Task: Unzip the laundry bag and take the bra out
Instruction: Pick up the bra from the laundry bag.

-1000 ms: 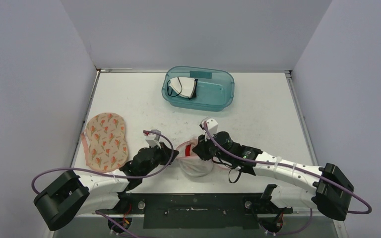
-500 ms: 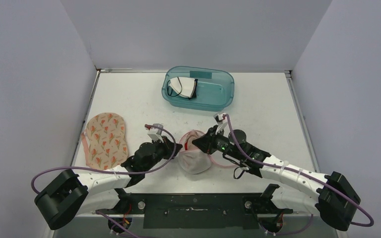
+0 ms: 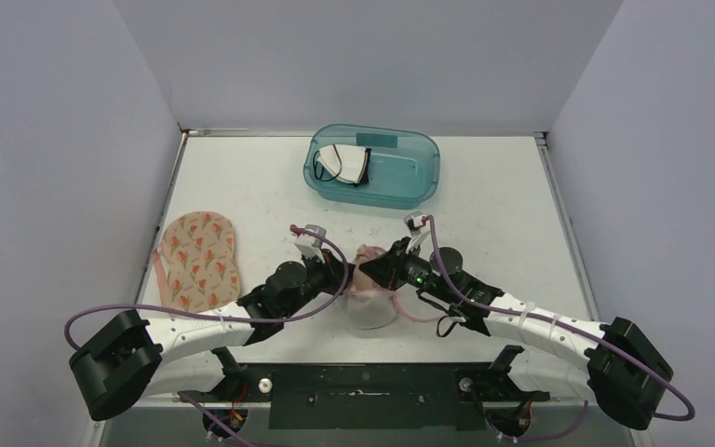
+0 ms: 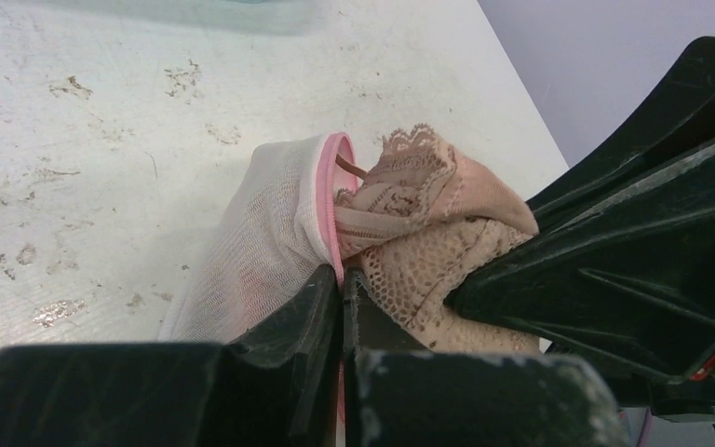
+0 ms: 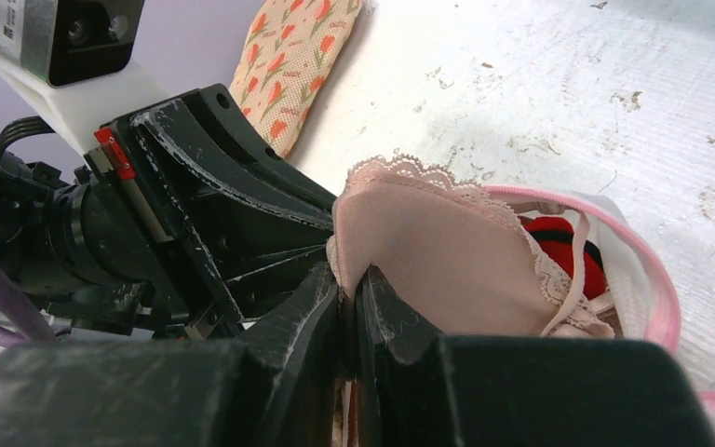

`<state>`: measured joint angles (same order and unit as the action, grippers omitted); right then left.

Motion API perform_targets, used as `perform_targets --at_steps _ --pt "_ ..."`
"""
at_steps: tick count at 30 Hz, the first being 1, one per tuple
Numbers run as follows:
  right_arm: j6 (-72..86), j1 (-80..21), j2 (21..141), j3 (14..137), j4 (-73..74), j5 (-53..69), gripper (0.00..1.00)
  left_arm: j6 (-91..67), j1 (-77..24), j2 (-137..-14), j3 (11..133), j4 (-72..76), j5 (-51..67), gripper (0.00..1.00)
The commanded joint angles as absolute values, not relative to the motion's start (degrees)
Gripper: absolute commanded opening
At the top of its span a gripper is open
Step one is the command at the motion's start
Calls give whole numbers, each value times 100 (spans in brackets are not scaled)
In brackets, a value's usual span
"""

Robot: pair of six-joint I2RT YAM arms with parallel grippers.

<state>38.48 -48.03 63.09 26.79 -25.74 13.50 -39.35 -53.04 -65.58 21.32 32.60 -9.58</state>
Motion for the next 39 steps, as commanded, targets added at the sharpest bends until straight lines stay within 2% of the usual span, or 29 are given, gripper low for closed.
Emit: perform_targets --at_steps 1,15,34,39 --pt "3876 -4676 5912 2684 -3099 1143 5 -3848 -5420 -6594 2251 3392 -1035 0" --pt "3626 -4391 5028 2735 -2547 734 5 -3999 -5421 -6532 2005 3352 -1120 0" --pt "2769 -4377 4814 3476 -1491 804 5 -4274 -5379 -6346 2189 2600 -1287 0" --pt "2235 -4381 4738 4080 -503 726 5 -4482 -5328 -6075 2416 1845 -1456 12"
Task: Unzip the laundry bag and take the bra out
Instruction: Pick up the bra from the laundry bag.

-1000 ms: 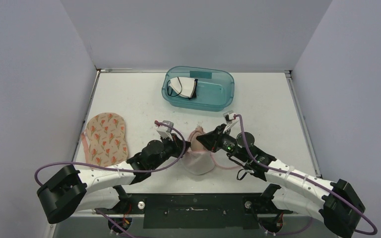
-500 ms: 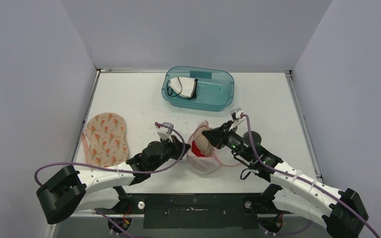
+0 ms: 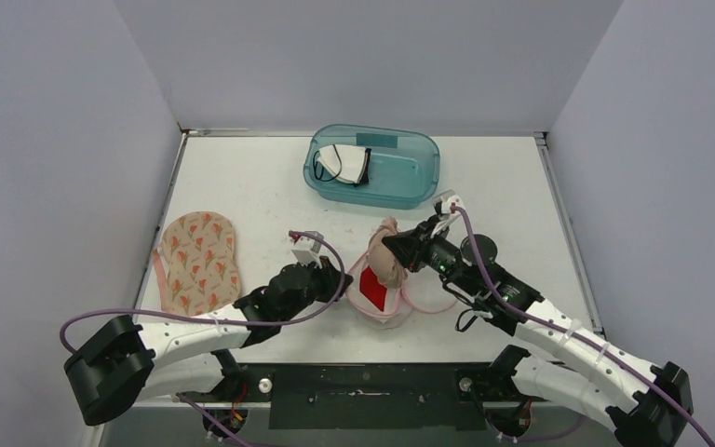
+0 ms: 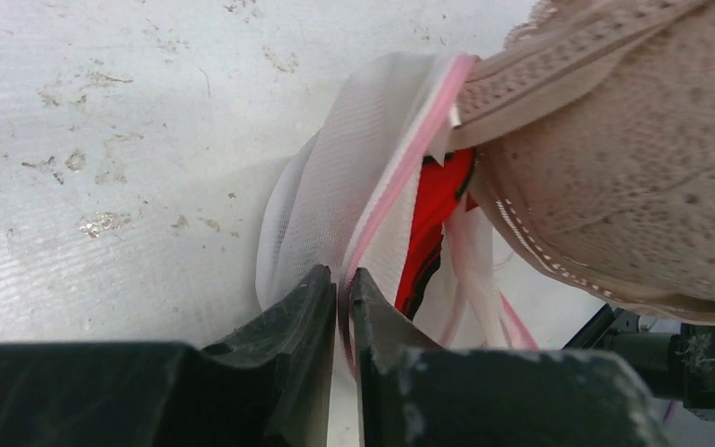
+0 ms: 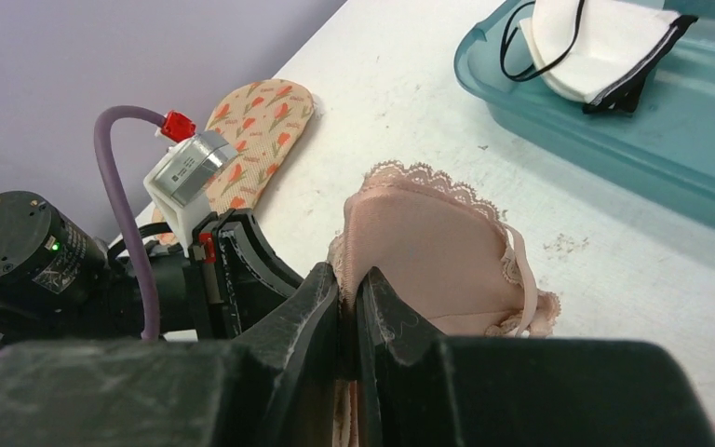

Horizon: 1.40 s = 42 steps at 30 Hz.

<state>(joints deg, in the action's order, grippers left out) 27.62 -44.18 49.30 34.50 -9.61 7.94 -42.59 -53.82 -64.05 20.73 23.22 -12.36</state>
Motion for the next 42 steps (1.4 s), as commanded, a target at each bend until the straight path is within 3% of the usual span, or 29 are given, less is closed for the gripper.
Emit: perform_targets --at_steps 1,12,26,34,42 --pt "2140 -4389 4713 4165 -329 690 5 -4501 -5320 -5977 2417 1805 -1471 16" --pt "1955 -4401 4496 4530 463 911 5 -4406 -5275 -5065 2511 1464 -1803 42" --pt "1780 -4447 4938 4843 1174 1974 5 -4396 -5230 -5750 2597 1916 -1355 57" --pt "1846 -4438 4747 5095 1153 2009 5 -4390 -5204 -6248 2478 2309 -1095 57" --pt "1925 -4436 4746 5291 1129 2207 5 -4478 -5196 -6829 2435 2670 -1076 43"
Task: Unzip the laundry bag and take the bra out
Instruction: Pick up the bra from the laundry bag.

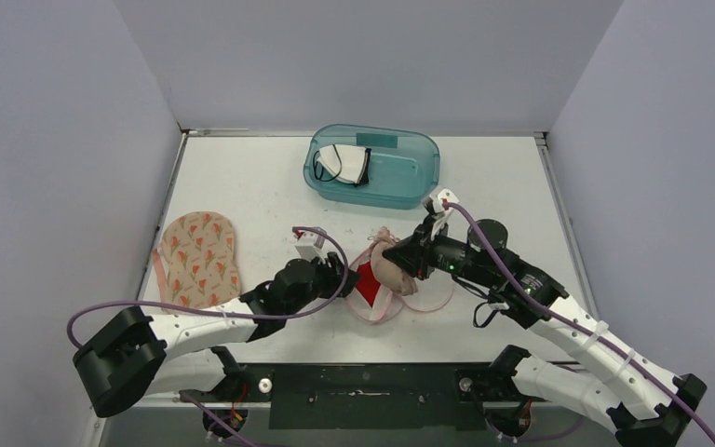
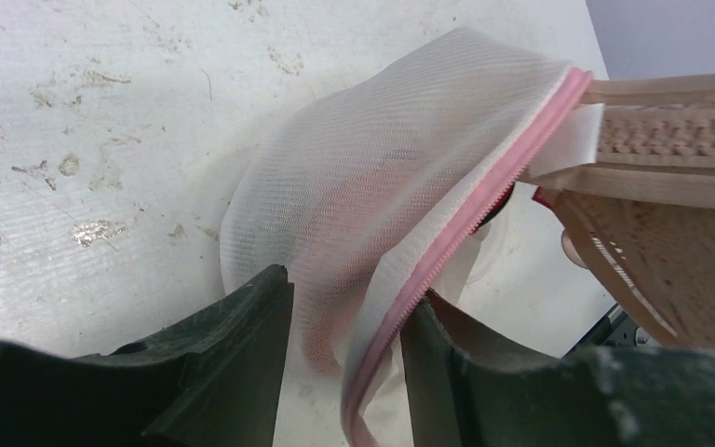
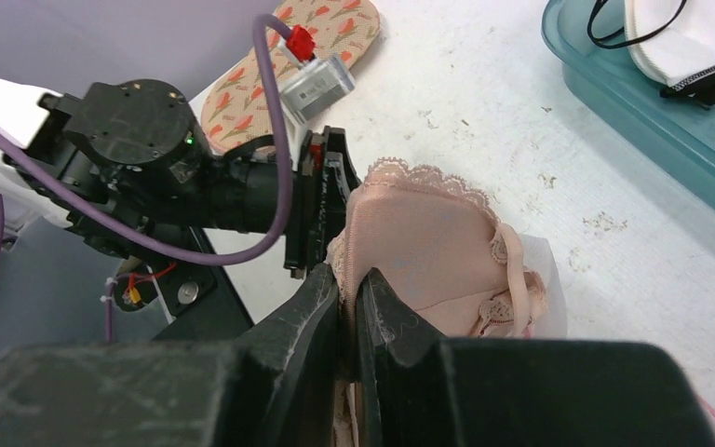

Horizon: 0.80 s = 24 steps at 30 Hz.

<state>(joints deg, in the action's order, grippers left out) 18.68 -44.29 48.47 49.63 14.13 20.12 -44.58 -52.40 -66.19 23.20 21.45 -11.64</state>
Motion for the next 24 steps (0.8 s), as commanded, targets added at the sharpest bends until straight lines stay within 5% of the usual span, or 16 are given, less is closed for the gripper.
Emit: perform_targets --at_steps 1,11,20,24 --pt "1925 -4438 4754 5332 1152 2226 5 -4496 -5189 -6874 2428 2719 -1073 40" --pt "1744 -4438 4815 5772 1569 2578 5 -4563 -5165 -7132 2508 2754 -1136 0" --pt "1703 -4438 4763 5981 1656 2379 5 -4644 -5132 -7142 2588 2538 -1071 2" --pt "1767 -4438 4613 6019 1577 1707 5 -4674 -5122 -6862 2652 2225 -1118 26"
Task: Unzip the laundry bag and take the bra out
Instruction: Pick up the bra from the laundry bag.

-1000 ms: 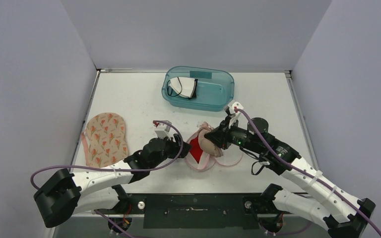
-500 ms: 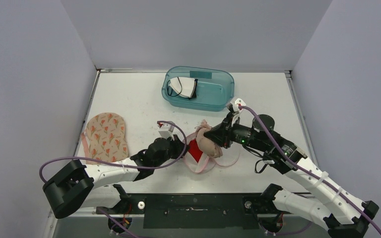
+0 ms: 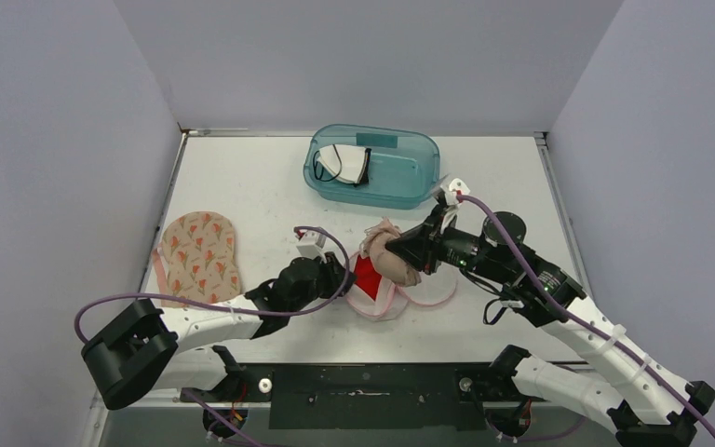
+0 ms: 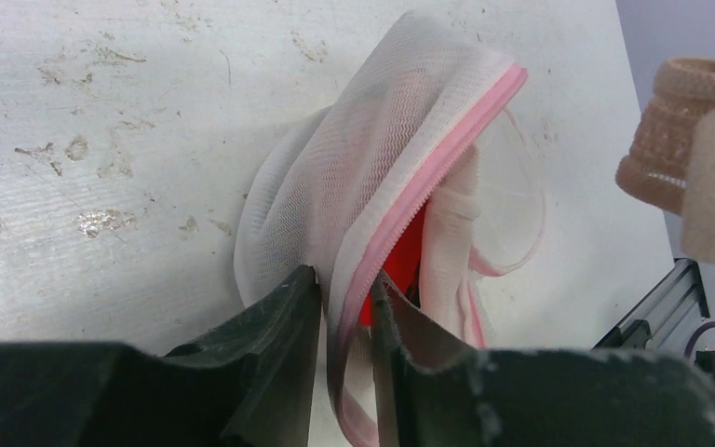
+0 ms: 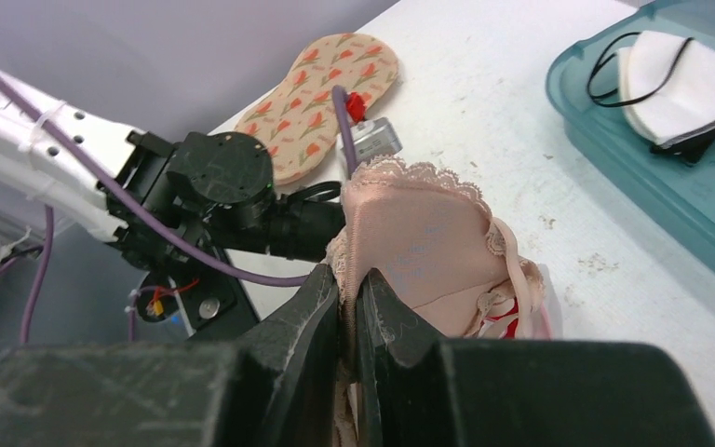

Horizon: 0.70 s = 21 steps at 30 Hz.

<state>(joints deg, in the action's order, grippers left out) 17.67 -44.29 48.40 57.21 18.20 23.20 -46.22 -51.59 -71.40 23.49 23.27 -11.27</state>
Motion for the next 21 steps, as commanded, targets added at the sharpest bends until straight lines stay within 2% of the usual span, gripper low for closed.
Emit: perform_targets --at_steps 1,9,11,12,16,21 --pt "1786 -4438 4561 6023 1537 1491 5 -4682 -5115 -6741 2663 2117 -1162 35" --pt "2403 -4446 4801 6134 1764 -664 5 -4568 -5105 -5369 2776 1187 -1666 74" --pt "2695 -4455 5049 6197 1948 -1239 5 -4393 -5111 -4996 2779 1193 -1816 88" --pt "2823 -4464 5156 6207 1993 -1431 5 -4302 -5117 -4867 2697 1449 -1853 98" --pt "3304 -4577 5445 6077 1864 -2061 5 -3624 -5197 -4714 2467 2573 -1846 96" --pt "4083 -4691 5879 6115 1938 -2620 5 -2583 -5742 -5338 2892 3169 -2234 96"
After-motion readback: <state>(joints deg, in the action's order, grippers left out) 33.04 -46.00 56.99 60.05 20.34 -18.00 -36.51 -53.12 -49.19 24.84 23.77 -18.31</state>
